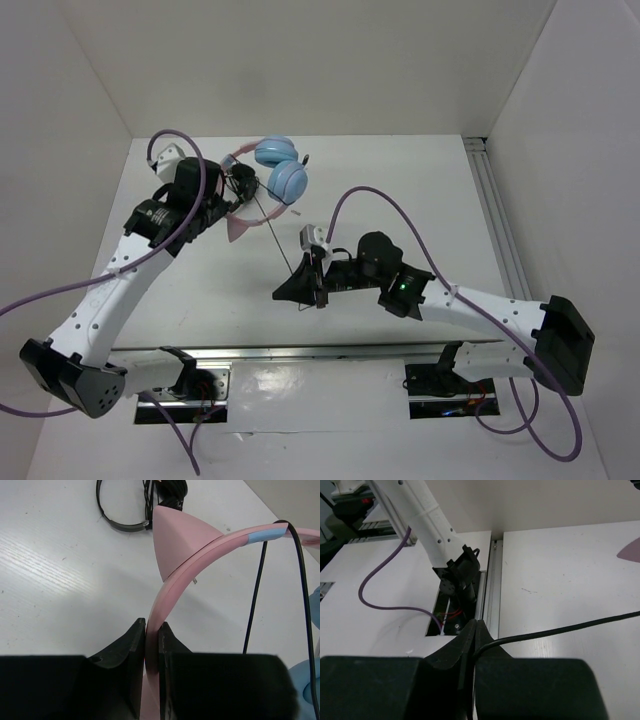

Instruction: Wrap the headphones

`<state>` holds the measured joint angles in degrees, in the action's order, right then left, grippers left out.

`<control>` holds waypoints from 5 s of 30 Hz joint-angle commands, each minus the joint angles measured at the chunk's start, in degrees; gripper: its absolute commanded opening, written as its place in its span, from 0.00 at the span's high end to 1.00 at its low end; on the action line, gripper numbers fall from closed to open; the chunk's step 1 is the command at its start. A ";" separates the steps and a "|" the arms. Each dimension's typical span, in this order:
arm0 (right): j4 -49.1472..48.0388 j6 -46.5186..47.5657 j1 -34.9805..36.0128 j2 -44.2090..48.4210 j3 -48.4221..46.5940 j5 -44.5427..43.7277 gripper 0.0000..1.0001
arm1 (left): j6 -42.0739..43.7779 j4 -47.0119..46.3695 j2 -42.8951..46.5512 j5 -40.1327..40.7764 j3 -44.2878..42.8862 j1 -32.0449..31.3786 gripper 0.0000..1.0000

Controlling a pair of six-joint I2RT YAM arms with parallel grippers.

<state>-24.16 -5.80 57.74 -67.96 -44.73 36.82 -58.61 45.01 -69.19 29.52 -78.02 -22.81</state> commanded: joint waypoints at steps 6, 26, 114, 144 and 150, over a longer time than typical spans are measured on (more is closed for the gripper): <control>-6.25 -3.16 3.78 1.61 -2.20 8.36 0.85 | -3.71 -8.44 -0.77 8.10 3.04 1.01 1.00; 0.86 -0.88 4.32 2.66 -5.72 7.30 0.73 | -2.13 -10.12 -0.50 8.19 7.09 2.07 1.00; 12.30 23.05 -15.70 10.66 -11.17 -37.10 0.96 | 52.81 -8.97 22.44 -18.96 -5.31 -35.11 1.00; -19.57 -4.46 -20.73 8.81 7.62 -7.20 0.83 | 19.52 -22.95 18.04 8.08 -0.21 -35.11 1.00; -26.98 -7.56 -20.21 9.34 11.68 -7.20 0.86 | 17.13 -29.37 17.51 10.20 3.75 -35.11 1.00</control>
<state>-42.04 -10.48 37.34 -58.96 -33.89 28.38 -35.79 27.00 -52.36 36.25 -73.69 -57.65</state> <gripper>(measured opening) 0.148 0.241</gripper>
